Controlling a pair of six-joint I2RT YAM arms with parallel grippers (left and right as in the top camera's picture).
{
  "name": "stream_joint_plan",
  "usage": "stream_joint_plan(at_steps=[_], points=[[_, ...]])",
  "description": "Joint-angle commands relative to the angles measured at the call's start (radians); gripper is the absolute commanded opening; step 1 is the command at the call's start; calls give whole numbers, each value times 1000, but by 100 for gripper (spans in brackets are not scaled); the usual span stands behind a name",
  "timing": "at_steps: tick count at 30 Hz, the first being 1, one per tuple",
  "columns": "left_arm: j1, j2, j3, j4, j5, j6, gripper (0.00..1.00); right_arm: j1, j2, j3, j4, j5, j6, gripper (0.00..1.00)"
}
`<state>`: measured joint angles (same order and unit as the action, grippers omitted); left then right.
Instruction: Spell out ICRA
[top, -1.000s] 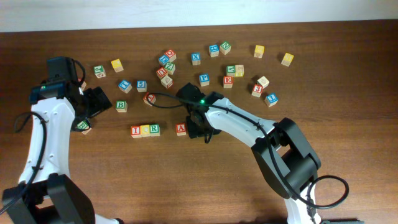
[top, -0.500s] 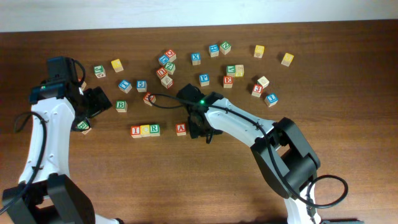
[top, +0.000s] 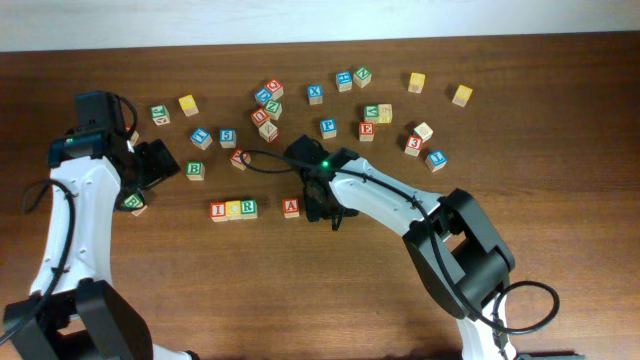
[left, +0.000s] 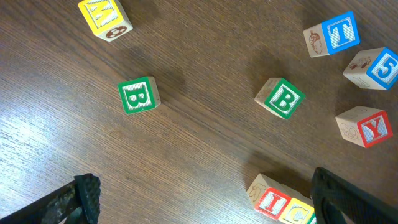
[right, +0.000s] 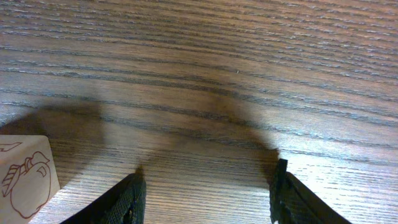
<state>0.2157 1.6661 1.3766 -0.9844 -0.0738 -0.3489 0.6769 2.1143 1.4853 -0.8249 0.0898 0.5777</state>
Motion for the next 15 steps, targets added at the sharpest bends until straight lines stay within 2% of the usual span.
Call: stream_joint_plan(at_steps=[1, 10, 13, 15], points=[[3, -3, 2, -1, 7, -6, 99, 3, 37, -23, -2, 24, 16, 56], [3, -3, 2, -1, 7, -6, 99, 1, 37, -23, -2, 16, 34, 56], [3, -3, 2, -1, 7, -6, 99, -16, 35, -6, -27, 8, 34, 42], [3, -3, 2, -1, 7, -6, 99, -36, 35, 47, -109, -11, 34, 42]])
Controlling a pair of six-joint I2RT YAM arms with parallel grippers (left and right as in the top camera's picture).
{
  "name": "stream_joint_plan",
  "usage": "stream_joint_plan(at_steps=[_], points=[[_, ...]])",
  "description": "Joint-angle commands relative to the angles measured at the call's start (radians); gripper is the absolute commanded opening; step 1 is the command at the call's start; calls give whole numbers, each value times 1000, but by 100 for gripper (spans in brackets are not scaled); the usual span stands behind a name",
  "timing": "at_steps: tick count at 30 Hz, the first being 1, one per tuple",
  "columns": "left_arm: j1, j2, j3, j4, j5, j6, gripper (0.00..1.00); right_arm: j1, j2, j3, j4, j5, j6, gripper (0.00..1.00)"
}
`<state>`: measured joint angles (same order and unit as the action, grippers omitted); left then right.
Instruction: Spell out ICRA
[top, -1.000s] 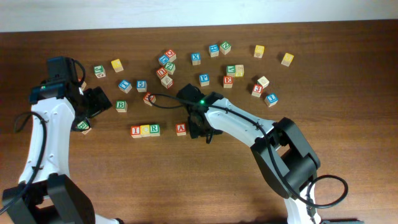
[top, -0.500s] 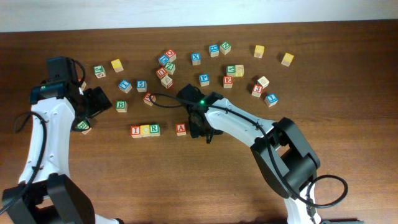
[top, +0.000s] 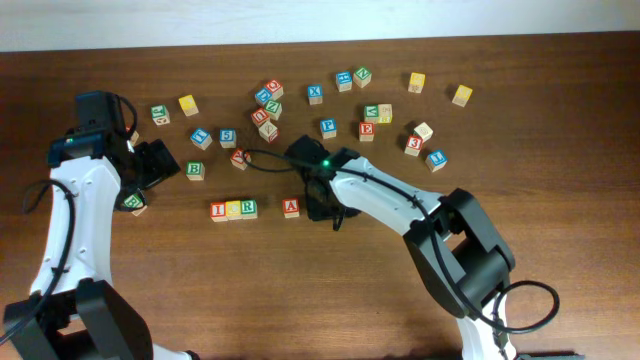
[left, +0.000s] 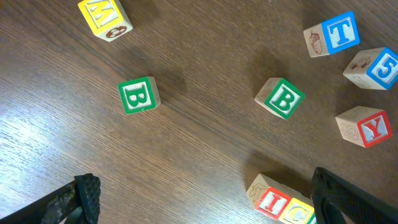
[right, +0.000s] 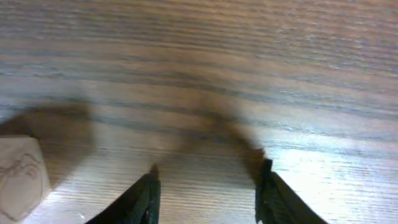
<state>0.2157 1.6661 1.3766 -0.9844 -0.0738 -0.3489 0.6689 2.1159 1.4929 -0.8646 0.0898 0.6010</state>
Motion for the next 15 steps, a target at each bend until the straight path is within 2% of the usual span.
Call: stream_joint_plan(at_steps=[1, 2, 3, 7, 15], points=[[3, -3, 2, -1, 7, -6, 99, -37, 34, 68, -113, -14, 10, 42], [3, -3, 2, -1, 7, -6, 99, -46, 34, 93, -148, -21, 10, 43], [3, -3, 2, -1, 7, -6, 99, -54, 34, 113, -175, -40, 10, 50], [3, -3, 2, -1, 7, -6, 99, -78, 34, 142, -202, -159, 10, 53], [3, -3, 2, -1, 7, -6, 99, -60, 42, 121, -162, -157, 10, 53]])
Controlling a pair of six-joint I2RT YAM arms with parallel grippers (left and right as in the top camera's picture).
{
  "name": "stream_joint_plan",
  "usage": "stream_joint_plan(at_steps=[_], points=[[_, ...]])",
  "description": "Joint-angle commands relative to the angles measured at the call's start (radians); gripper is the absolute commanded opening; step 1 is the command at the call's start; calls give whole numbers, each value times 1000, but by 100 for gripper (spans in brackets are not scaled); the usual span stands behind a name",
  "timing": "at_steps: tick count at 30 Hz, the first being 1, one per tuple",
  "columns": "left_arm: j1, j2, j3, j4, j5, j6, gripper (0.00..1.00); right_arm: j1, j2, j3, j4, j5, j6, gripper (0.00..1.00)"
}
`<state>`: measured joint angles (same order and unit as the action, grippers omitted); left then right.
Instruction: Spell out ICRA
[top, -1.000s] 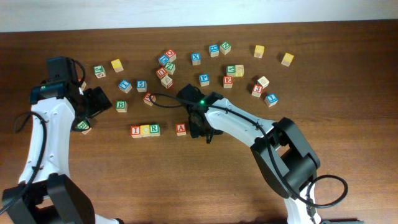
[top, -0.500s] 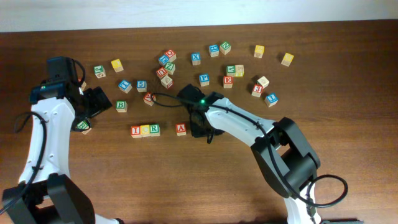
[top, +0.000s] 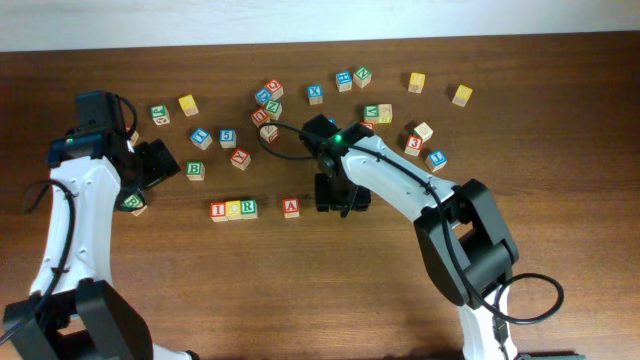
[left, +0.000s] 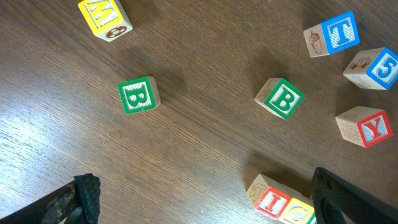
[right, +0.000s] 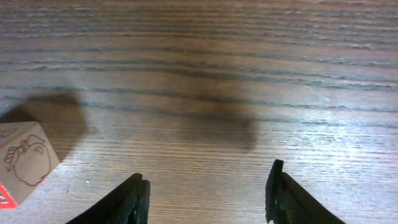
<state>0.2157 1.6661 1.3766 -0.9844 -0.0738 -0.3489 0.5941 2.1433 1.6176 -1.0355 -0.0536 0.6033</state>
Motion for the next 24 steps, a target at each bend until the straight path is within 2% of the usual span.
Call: stream_joint_plan(at_steps=[1, 24], points=[[3, -3, 2, -1, 7, -6, 99, 16, 18, -5, 11, -14, 8, 53], [3, -3, 2, -1, 7, -6, 99, 16, 71, -6, 45, -71, 8, 54]])
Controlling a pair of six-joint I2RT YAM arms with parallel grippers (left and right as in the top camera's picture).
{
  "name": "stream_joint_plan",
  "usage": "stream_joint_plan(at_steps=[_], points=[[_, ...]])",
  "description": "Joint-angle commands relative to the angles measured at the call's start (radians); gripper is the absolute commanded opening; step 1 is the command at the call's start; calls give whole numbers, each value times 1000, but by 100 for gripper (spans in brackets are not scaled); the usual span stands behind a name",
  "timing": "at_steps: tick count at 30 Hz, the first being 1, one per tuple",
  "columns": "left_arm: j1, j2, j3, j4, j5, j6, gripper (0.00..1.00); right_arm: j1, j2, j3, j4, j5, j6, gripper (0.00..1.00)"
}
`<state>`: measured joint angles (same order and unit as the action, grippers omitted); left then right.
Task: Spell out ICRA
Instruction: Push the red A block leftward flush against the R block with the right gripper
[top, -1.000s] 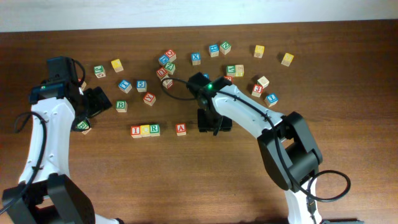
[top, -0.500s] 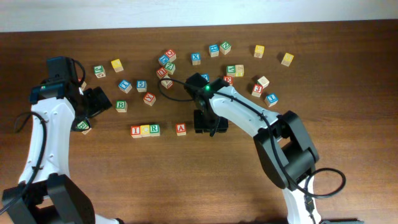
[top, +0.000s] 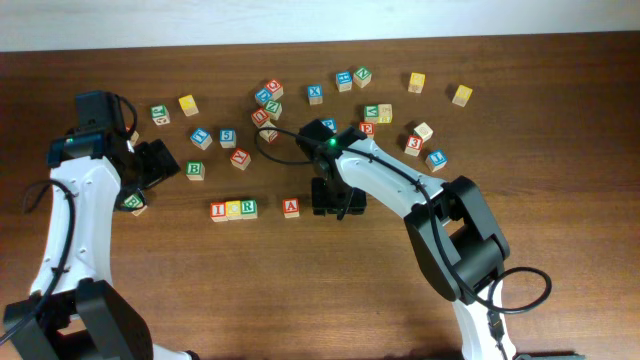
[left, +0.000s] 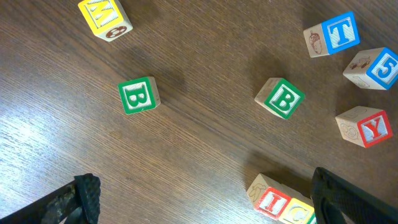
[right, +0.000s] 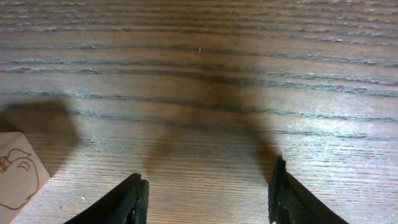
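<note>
A row of blocks reads I (top: 218, 210), C (top: 233, 209), R (top: 248, 208). The red A block (top: 291, 208) stands a gap to their right. My right gripper (top: 336, 199) hangs open just right of the A block. In the right wrist view my right gripper (right: 205, 199) has only bare wood between its fingers, with a block corner (right: 15, 177) at the left edge. My left gripper (top: 152, 165) is open at the left. The left wrist view shows my left gripper (left: 208, 205) over bare table, with the I and C blocks (left: 273, 202) beside its right finger.
Many loose letter blocks lie scattered across the back of the table (top: 330, 290), among them two green B blocks (left: 138, 95) (left: 280, 98), a blue T (left: 333, 34), a 5 (left: 373, 68) and a red Y (left: 365, 126). The table's far edge runs along the top.
My right gripper has shifted slightly, so the block at the left edge of its wrist view shows less. It remains open. The left arm and all blocks are unchanged.
My right gripper stood open low over the table right beside the A block. Its fingers then showed closer together. After that it was open wide a little farther right, and it stays there now. The A block and the I C R row have not moved.
</note>
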<state>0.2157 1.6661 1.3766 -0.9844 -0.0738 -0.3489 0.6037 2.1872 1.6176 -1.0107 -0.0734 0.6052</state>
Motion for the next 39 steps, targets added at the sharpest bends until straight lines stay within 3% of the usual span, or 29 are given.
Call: stream_joint_plan(at_steps=[1, 4, 25, 39], points=[[3, -3, 2, -1, 7, -6, 99, 6, 27, -6, 20, -50, 6, 54], [3, -3, 2, -1, 7, -6, 99, 7, 27, -6, 23, -51, 6, 59], [3, -3, 2, -1, 7, -6, 99, 60, 27, -6, 79, -52, 8, 58], [3, -3, 2, -1, 7, -6, 99, 110, 27, -6, 140, -55, 85, 59]])
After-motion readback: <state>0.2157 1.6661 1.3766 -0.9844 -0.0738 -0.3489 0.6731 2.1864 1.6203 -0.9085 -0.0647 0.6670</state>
